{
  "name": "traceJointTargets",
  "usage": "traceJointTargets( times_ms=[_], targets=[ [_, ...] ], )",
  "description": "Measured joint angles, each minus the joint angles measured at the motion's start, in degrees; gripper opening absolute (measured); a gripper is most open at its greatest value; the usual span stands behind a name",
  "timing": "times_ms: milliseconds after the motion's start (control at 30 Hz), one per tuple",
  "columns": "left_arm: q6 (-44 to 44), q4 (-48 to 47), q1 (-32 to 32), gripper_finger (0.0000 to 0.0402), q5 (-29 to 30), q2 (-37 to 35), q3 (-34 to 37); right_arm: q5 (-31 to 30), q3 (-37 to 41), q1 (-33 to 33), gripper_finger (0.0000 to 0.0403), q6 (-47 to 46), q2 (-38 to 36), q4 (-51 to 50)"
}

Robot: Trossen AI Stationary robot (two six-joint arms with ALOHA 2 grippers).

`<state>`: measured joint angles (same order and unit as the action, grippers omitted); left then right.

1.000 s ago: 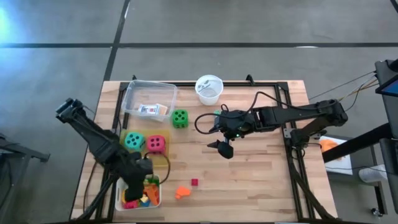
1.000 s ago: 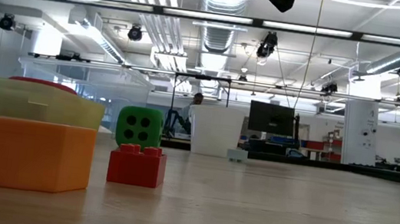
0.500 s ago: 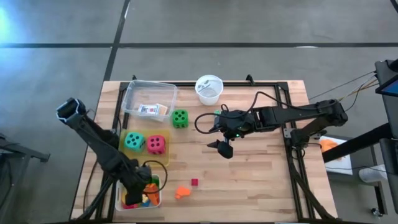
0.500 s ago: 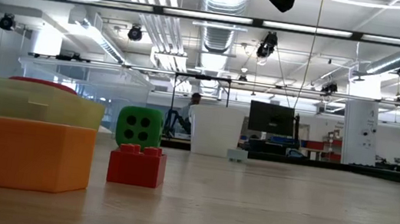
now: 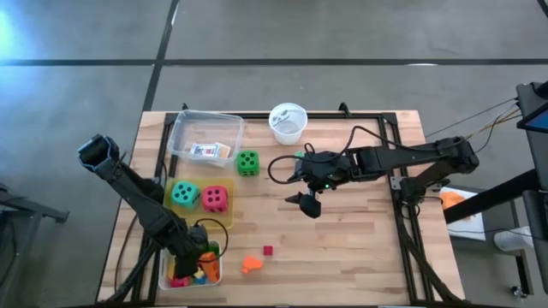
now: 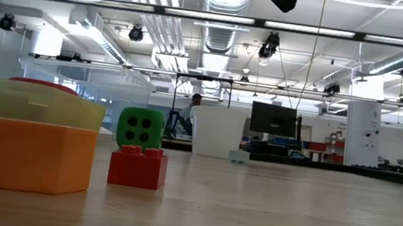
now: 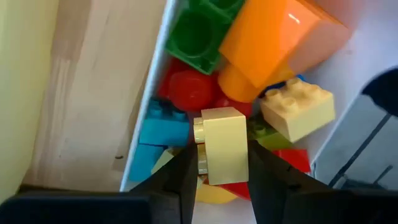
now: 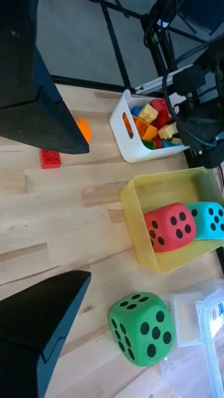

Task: Pick & Place Toys
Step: Put the yellow game piece into the white bin

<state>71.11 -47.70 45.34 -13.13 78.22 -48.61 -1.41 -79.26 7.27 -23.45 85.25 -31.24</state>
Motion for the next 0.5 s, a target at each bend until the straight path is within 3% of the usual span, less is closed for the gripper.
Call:
traceJointTargets(
  times_ms=[333,500],
  targets=[
    [2.86,2.03,-0.07,0.012,-0.24,0.0,0.27,0.0,0.0,0.0,0.0317,-0.03,0.02,0.0],
    [4.07,3.51,-0.07,0.0164,-0.24,0.0,0.25,0.02,0.08,0.0,0.0317,-0.13,0.02,0.0]
  ],
)
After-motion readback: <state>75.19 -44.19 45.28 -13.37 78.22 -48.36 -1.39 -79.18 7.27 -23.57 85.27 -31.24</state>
